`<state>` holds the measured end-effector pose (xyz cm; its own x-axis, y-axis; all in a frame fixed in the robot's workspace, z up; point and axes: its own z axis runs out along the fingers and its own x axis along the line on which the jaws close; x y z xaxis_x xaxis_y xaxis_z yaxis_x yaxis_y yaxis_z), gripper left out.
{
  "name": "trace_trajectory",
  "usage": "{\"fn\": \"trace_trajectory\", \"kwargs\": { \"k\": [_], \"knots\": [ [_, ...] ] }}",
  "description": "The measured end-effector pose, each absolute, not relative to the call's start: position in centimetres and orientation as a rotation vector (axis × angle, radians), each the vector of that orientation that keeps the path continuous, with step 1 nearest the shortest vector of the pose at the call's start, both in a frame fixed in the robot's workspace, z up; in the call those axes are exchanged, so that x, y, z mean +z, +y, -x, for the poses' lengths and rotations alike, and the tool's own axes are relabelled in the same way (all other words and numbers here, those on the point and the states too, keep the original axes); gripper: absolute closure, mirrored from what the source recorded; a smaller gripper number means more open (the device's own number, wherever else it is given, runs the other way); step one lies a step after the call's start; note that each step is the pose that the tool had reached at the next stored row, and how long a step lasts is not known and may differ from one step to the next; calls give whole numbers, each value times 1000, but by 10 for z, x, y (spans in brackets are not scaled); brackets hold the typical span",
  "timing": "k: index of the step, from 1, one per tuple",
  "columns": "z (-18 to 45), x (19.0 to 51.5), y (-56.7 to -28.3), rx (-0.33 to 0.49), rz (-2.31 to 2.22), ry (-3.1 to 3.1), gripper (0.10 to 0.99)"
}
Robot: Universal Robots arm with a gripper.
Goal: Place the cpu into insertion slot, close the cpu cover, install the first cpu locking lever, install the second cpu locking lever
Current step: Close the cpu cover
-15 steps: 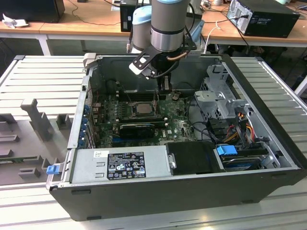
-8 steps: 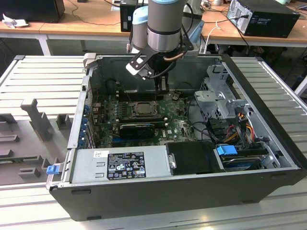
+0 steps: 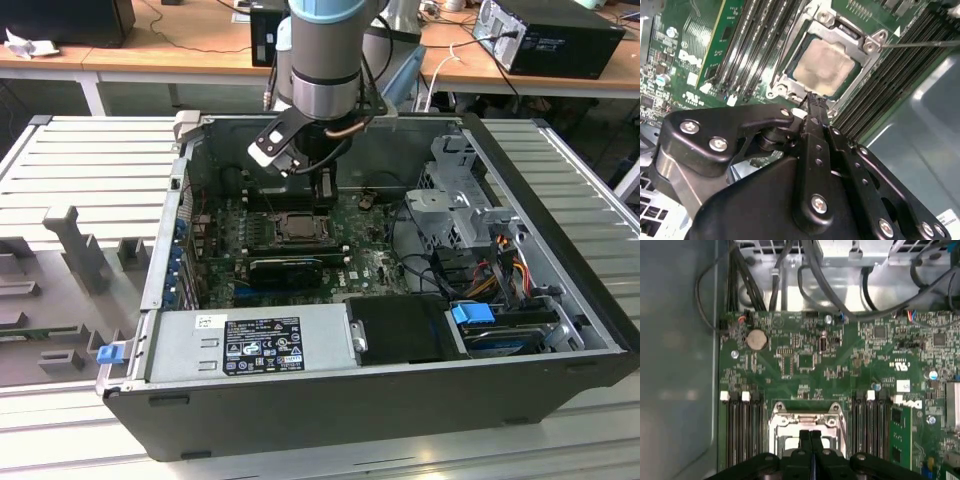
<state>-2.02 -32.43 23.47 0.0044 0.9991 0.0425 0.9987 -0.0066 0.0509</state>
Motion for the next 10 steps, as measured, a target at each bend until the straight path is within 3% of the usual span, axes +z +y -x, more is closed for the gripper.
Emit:
{"fn": "trace_trajectory", "kwargs": {
  "k": [10],
  "knots": [
    [35, 232, -324, 97, -2185, 2255, 980]
  ]
}}
